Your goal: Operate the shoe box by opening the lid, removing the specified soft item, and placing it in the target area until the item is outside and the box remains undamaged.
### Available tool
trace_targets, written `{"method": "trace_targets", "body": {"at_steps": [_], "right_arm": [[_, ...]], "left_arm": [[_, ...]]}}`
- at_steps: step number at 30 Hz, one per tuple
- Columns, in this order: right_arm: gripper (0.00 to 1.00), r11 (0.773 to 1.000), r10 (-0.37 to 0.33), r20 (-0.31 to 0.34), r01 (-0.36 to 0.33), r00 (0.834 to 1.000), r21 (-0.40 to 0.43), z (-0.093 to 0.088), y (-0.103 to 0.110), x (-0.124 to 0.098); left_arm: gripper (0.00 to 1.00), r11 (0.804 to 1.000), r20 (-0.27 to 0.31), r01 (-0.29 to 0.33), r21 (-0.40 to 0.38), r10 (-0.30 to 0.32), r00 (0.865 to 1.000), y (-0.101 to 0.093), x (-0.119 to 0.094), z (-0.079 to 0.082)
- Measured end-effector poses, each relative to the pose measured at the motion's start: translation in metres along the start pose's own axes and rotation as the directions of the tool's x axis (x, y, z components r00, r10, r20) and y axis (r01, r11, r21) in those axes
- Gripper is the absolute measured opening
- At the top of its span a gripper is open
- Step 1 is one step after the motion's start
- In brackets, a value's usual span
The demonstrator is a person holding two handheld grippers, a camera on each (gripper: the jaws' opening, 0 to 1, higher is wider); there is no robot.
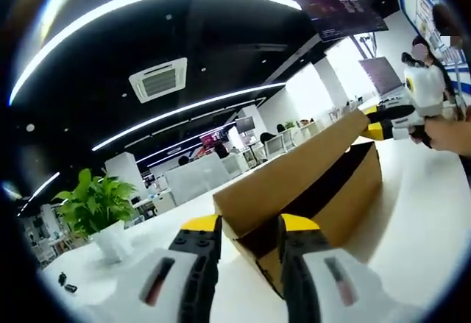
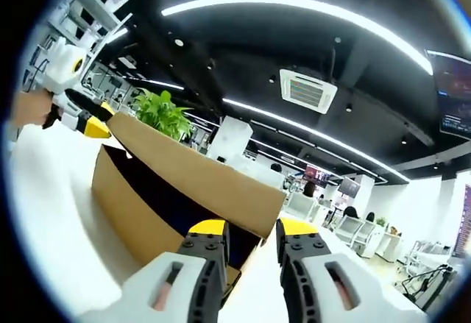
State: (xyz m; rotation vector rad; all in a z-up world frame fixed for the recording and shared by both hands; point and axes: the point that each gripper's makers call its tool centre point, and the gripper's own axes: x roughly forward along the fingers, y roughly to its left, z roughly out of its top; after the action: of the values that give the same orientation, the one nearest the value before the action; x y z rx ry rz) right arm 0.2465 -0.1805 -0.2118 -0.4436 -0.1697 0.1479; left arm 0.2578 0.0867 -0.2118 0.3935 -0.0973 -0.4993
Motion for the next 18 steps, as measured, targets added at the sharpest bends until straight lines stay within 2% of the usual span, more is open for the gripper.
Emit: {"method": "trace_targets", "body": {"at_steps": [5, 15, 16, 18], "right_arm": [[0.21, 0.999, -0.039, -0.007, 0.039, 0.999, -0.037, 0.0016, -0.0034, 0.0026], [0.17, 0.997, -0.053, -0.016, 0.052, 0.998, -0.052, 0.0014, -0.0062, 0.0021], [0.16, 0.997, -0.053, -0.015, 0.053, 0.998, -0.048, 0.0016, -0.0066, 0.0022], [0.14, 0.998, -0.052, -0.021, 0.052, 0.998, 0.019, -0.0008, -0.0086, 0.0035]], "left_arm": [[0.31, 1.0, 0.003, -0.001, 0.004, 0.001, 1.0, -0.0006, 0.0002, 0.0013], [0.31, 1.0, 0.007, 0.002, 0.008, -0.002, 1.0, 0.0008, 0.0004, 0.0037], [0.31, 1.0, 0.007, 0.002, 0.008, -0.002, 1.0, 0.0008, 0.0004, 0.0039], [0.31, 1.0, 0.01, 0.002, 0.009, -0.003, 1.0, 0.0013, 0.0005, 0.0054]]}}
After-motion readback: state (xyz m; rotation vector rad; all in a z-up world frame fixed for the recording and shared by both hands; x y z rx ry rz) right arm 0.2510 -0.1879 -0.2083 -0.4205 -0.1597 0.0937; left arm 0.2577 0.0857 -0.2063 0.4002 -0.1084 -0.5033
